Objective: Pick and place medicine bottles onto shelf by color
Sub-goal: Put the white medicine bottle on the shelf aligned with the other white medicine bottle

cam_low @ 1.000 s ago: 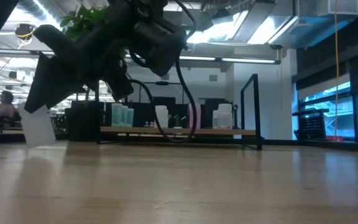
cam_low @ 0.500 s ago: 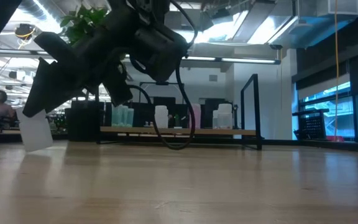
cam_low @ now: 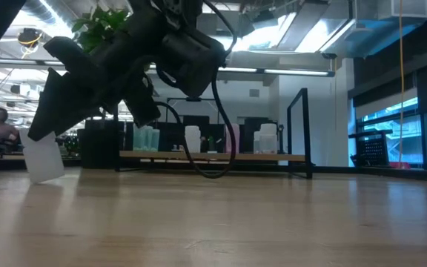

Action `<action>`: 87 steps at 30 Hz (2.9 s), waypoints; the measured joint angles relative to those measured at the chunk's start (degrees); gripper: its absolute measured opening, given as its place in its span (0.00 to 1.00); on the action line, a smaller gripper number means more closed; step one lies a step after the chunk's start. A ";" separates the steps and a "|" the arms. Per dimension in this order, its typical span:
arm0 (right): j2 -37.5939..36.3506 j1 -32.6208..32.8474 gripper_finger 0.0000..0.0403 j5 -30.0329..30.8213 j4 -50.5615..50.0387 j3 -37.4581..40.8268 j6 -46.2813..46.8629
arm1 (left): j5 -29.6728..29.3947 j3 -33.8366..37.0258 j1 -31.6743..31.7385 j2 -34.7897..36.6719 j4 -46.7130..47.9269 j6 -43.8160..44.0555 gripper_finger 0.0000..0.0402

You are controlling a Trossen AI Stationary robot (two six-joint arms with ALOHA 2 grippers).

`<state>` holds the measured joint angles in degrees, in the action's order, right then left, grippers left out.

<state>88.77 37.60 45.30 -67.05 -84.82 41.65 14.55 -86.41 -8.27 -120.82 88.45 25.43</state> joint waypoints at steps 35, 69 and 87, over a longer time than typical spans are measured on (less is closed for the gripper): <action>0.00 0.02 0.58 0.00 0.00 0.00 0.04 | -1.38 -0.19 -0.15 0.00 -1.16 -0.01 0.67; -0.04 0.02 0.58 -3.56 0.60 0.00 0.01 | -15.29 16.18 -8.79 24.80 -20.33 23.15 0.71; -0.04 0.01 0.58 -5.05 1.62 0.00 0.05 | -17.00 23.82 -8.79 24.88 -29.52 22.04 0.84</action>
<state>88.73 37.62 40.25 -65.42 -84.82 41.69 -2.45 -62.59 -17.06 -95.94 58.93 47.47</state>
